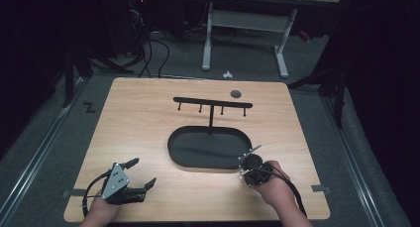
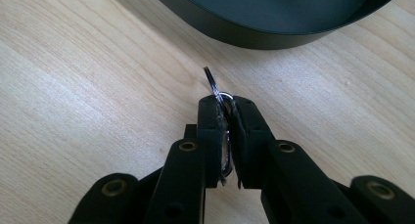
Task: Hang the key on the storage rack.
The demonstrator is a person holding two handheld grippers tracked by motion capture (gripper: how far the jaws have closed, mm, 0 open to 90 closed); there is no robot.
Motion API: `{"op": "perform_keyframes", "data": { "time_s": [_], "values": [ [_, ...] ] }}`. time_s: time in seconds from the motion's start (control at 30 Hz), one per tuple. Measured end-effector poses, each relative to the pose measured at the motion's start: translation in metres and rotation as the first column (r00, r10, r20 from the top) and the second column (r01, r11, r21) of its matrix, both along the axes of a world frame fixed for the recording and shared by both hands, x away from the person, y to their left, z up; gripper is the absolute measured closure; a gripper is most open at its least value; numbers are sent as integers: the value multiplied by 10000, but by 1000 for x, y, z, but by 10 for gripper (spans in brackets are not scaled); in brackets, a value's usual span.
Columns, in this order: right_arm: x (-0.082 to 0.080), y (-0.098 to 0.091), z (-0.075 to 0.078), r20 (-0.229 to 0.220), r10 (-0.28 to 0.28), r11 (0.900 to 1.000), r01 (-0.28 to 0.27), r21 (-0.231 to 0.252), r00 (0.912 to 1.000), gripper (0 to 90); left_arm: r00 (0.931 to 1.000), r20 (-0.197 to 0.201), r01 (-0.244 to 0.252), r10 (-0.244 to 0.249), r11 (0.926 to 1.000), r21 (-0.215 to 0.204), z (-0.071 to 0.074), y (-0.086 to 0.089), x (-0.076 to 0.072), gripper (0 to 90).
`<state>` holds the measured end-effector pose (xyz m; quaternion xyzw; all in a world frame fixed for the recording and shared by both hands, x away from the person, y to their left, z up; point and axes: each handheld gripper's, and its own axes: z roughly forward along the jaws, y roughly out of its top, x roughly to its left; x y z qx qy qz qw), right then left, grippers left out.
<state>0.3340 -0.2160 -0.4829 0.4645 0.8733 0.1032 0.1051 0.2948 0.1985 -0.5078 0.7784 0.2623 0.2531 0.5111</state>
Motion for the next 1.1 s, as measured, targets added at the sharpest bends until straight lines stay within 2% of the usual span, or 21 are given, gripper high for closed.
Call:
{"op": "perform_keyframes", "data": {
  "time_s": [0.13, 0.2, 0.33, 0.5, 0.73, 0.97, 1.1],
  "values": [
    [0, -1, 0, -64, 14, 9997, -12, 238, 10000, 852, 10000, 67, 22, -23, 10000, 36, 0, -1, 0, 151],
    [1, -1, 0, -269, 47, 9995, -39, 309, 9996, 855, 10000, 6, 6, -6, 10000, 66, 0, -2, 1, 151],
    [2, -1, 0, -239, 86, 9998, -82, 166, 9997, 878, 10000, 48, -14, 14, 10000, 42, 0, 0, 1, 151],
    [1, -3, 1, -312, -28, 9996, 37, 294, 9995, 882, 10000, 58, 37, -37, 10000, 30, 0, 0, 0, 151],
    [-4, -11, 13, -279, -381, 9971, 399, 646, 9989, 883, 10000, 61, 41, -41, 10000, 24, 1, 0, 0, 152],
    [-9, -19, 24, -260, -534, 9966, 549, 611, 9982, 883, 10000, 64, 27, -28, 10000, 24, 1, -1, 0, 151],
    [-13, -24, 31, -236, -758, 9935, 775, 833, 9968, 883, 10000, 37, 36, -36, 10000, 33, 1, -1, 0, 151]
  ]
}}
